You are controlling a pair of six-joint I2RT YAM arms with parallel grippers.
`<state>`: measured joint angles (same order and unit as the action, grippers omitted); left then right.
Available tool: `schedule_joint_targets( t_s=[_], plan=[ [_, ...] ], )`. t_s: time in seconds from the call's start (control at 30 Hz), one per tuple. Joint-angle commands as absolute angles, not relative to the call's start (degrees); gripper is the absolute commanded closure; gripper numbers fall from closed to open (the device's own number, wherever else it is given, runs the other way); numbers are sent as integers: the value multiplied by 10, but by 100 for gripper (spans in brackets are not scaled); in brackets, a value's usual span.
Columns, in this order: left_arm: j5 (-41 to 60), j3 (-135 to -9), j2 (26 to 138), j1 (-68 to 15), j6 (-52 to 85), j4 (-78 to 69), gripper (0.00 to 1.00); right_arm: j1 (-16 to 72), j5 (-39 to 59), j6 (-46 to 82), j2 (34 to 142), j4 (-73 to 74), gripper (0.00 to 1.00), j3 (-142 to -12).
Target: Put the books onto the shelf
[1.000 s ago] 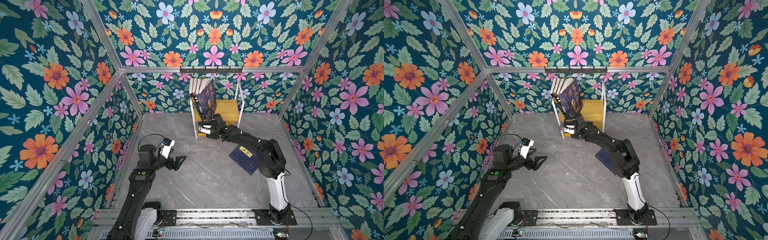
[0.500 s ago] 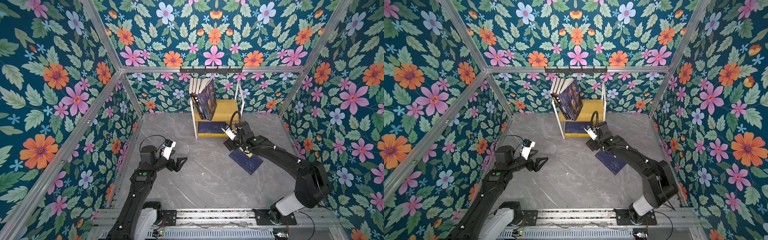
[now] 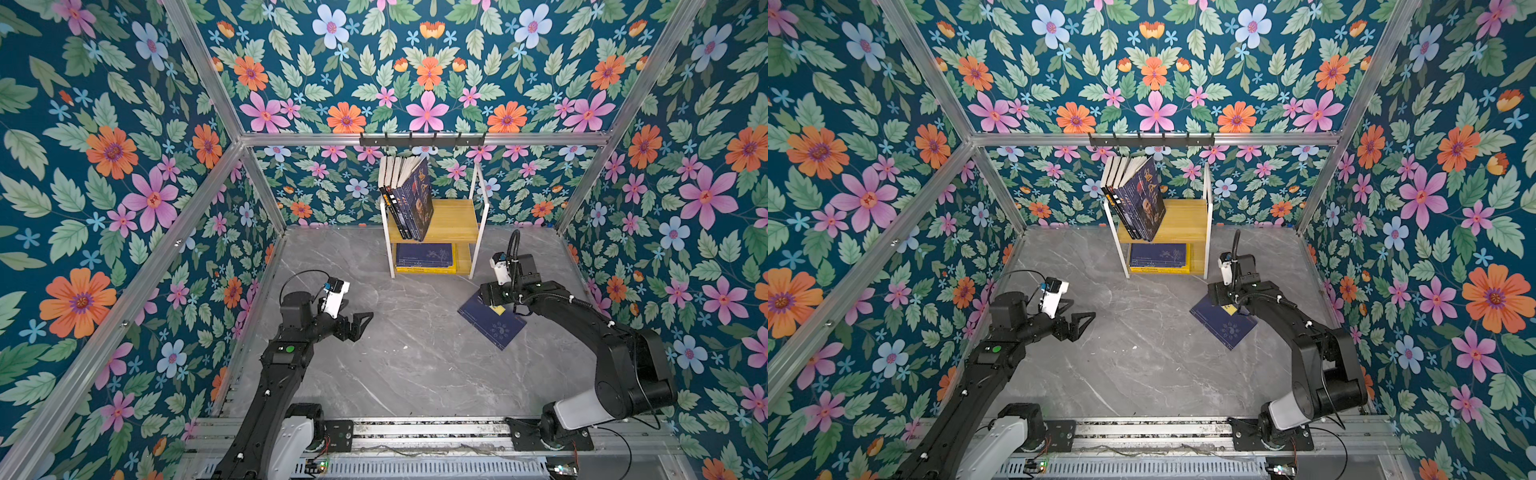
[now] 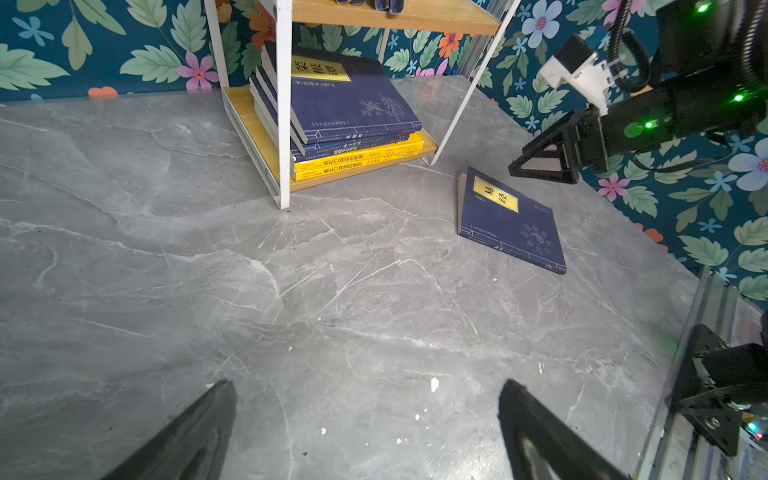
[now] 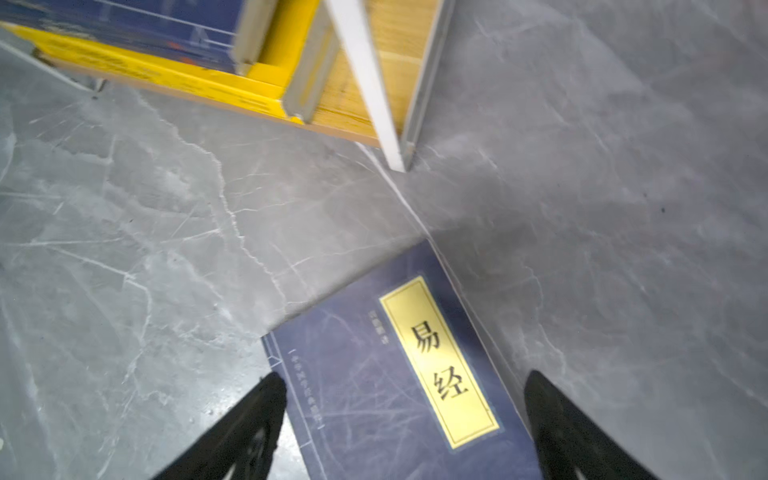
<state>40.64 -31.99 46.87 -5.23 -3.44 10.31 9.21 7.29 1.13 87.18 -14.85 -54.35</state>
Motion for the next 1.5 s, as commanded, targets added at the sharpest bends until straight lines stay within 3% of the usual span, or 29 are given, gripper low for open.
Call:
schedule_joint_targets(
  t_s=[0.0, 0.67, 0.93, 1.23, 1.47],
  plan=[
    [401, -317, 465, -52, -38, 92, 0, 63, 117, 68, 893, -172, 12, -547],
    [406, -330, 457, -54, -36, 103, 0, 27, 179, 89, 993, -274, 13, -582],
    [396, -337, 463, -62, -41, 107, 0, 31, 207, 118, 969, -282, 18, -539],
    [362, -332, 472, -66, 41, 93, 0, 103, 198, 186, 887, -284, 20, -503],
    [406, -322, 483, -72, 74, 74, 2, 148, 186, 267, 872, -240, 21, -454]
  ],
)
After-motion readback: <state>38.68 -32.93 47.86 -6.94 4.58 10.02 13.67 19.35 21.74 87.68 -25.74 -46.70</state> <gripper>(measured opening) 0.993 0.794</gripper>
